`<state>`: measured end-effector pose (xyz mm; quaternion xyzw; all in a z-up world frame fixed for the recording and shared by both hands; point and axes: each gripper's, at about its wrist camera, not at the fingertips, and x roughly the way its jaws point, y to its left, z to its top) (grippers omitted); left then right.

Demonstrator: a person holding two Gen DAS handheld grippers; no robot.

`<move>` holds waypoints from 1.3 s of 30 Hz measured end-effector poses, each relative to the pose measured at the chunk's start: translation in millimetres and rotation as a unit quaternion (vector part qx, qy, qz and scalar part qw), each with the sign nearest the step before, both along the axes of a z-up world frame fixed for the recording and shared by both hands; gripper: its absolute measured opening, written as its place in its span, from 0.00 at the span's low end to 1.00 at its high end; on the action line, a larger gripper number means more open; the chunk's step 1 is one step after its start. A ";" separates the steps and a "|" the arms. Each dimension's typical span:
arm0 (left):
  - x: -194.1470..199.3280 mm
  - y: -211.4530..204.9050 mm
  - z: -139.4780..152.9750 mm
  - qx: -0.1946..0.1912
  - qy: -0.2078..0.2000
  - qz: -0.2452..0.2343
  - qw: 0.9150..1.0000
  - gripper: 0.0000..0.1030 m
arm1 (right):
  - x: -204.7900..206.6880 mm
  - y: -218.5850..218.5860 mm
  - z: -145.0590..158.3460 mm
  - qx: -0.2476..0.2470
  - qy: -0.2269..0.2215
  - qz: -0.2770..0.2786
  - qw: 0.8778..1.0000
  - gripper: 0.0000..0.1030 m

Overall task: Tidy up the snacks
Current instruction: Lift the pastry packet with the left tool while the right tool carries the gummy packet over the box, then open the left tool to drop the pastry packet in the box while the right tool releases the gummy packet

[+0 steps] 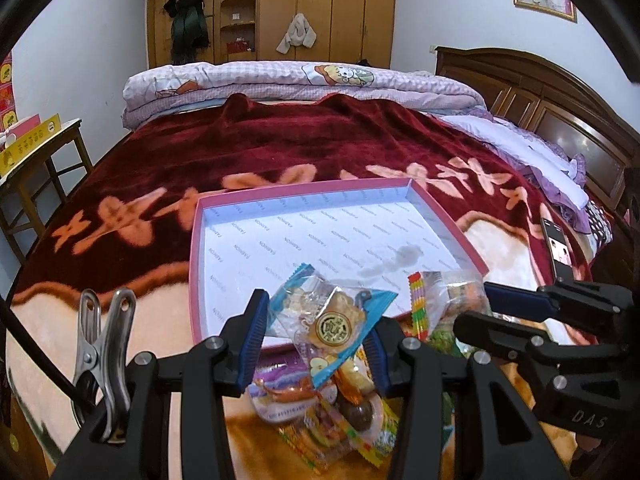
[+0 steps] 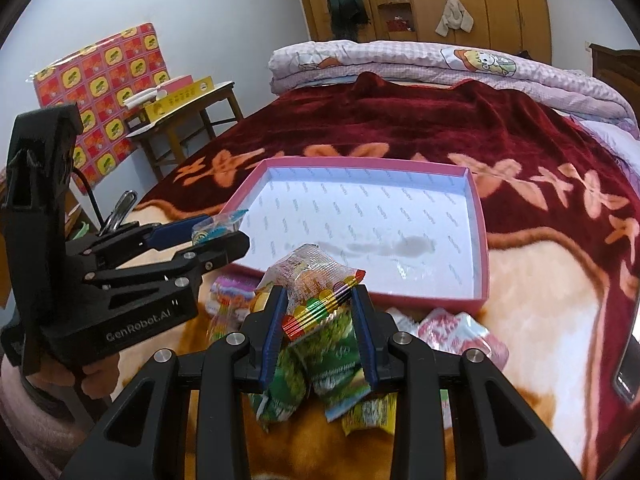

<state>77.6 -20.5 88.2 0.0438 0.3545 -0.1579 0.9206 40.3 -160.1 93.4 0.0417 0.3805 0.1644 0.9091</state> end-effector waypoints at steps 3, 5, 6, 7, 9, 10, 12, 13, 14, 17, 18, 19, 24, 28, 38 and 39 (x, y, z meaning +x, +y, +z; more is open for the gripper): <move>9.7 0.1 -5.3 -0.001 0.007 0.001 1.000 0.45 | 10.3 1.0 -3.0 0.003 0.004 -0.002 1.000 0.33; 16.8 0.7 -9.2 -0.001 0.013 0.001 1.000 0.46 | 16.1 1.8 -5.7 0.005 0.008 -0.004 1.000 0.33; 21.2 1.1 -11.8 -0.001 0.016 0.001 1.000 0.46 | 19.9 2.6 -7.9 0.005 0.012 -0.004 1.000 0.33; 24.7 1.5 -13.8 -0.001 0.018 0.002 1.000 0.46 | 22.8 3.2 -9.8 0.006 0.015 -0.005 1.000 0.33; 29.3 2.7 -17.2 -0.002 0.023 0.003 1.000 0.46 | 29.5 3.7 -14.5 0.009 0.025 -0.006 1.000 0.33; 33.1 3.6 -19.8 -0.003 0.027 0.003 1.000 0.46 | 33.0 3.8 -17.0 0.012 0.030 -0.007 0.999 0.33; 37.4 4.3 -23.3 -0.002 0.030 0.004 1.000 0.46 | 39.2 4.1 -21.2 0.014 0.038 -0.011 0.999 0.33; 40.6 4.7 -26.1 -0.001 0.033 0.004 0.999 0.46 | 41.2 4.3 -22.6 0.014 0.041 -0.013 0.999 0.33; 43.2 4.8 -28.4 0.000 0.036 0.003 0.999 0.46 | 42.5 4.2 -23.8 0.014 0.043 -0.015 0.999 0.33; 49.7 4.4 -34.4 0.001 0.045 0.000 0.999 0.46 | 47.0 3.2 -28.6 0.013 0.047 -0.026 0.998 0.33; 52.2 4.2 -36.8 0.001 0.050 -0.003 0.999 0.46 | 48.5 2.7 -30.2 0.012 0.048 -0.031 0.998 0.33; 53.2 4.1 -38.4 0.001 0.052 -0.005 0.999 0.46 | 49.6 2.1 -31.2 0.012 0.048 -0.034 0.998 0.33; 58.0 5.5 -44.2 -0.003 0.063 -0.010 0.998 0.46 | 55.8 3.1 -37.6 0.008 0.057 -0.039 0.998 0.33; 62.7 4.7 -51.3 -0.003 0.078 -0.010 0.997 0.46 | 57.5 4.7 -39.6 -0.001 0.055 -0.037 0.998 0.33; 64.0 -6.4 -56.6 0.019 0.074 0.005 0.997 0.49 | 60.2 0.4 -45.0 0.008 0.049 -0.021 0.999 0.33; 64.1 -7.3 -56.9 0.020 0.074 0.006 0.997 0.50 | 59.7 0.6 -45.3 0.007 0.046 -0.018 0.999 0.33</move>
